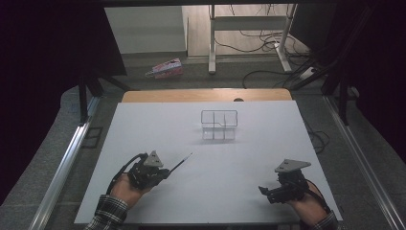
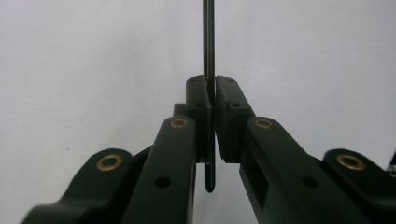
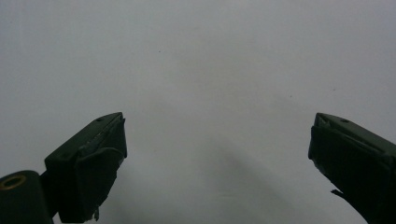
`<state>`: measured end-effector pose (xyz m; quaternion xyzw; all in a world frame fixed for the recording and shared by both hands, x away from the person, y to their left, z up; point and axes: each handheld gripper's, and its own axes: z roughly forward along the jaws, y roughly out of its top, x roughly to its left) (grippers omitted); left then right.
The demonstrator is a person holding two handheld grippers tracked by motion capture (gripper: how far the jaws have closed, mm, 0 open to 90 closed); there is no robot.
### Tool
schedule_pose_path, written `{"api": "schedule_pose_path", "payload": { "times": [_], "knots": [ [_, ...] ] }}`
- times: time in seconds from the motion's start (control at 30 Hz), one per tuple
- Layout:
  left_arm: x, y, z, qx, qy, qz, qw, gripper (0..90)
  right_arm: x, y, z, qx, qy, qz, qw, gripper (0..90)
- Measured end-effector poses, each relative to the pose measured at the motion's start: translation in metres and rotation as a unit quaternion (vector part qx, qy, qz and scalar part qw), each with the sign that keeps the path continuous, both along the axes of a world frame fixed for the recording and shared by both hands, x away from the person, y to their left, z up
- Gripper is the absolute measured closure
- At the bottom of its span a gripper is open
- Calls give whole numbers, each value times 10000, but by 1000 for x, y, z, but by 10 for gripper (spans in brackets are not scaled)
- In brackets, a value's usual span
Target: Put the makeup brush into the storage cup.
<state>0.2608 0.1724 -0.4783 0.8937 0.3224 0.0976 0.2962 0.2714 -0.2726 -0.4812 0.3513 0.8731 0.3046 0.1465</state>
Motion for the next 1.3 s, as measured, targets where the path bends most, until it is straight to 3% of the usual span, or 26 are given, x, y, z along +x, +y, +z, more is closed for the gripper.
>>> {"api": "schedule_pose_path", "payload": {
  "times": [0.2, 0.33, 0.43, 0.6, 0.7, 1.03, 1.3],
  "knots": [
    [-10, 1, 3, -204, -150, 45, 9997, 856, 0, 0, 0, 24, 2, 4, 10000, 37],
    [-16, 2, 2, -473, -115, 11, 9988, 856, 0, 0, 0, 35, -4, 14, 10000, 32],
    [-20, 3, 2, -659, -120, 35, 9978, 856, 0, -1, 1, 55, 6, 16, 10000, 27],
    [-30, 2, 6, -886, -338, 108, 9954, 855, 0, -1, 1, 93, 23, 3, 10000, 15],
    [-34, 1, 6, -1049, -368, 142, 9937, 855, 0, -1, 1, 102, 15, -7, 9999, 0],
    [-34, -4, 2, -1175, -340, 110, 9924, 855, 1, -3, 2, 272, -27, -25, 9996, 0],
    [-31, -6, 1, -1367, -324, 41, 9901, 854, 1, -2, 6, 685, -3, 44, 9976, 0]
  ]
}}
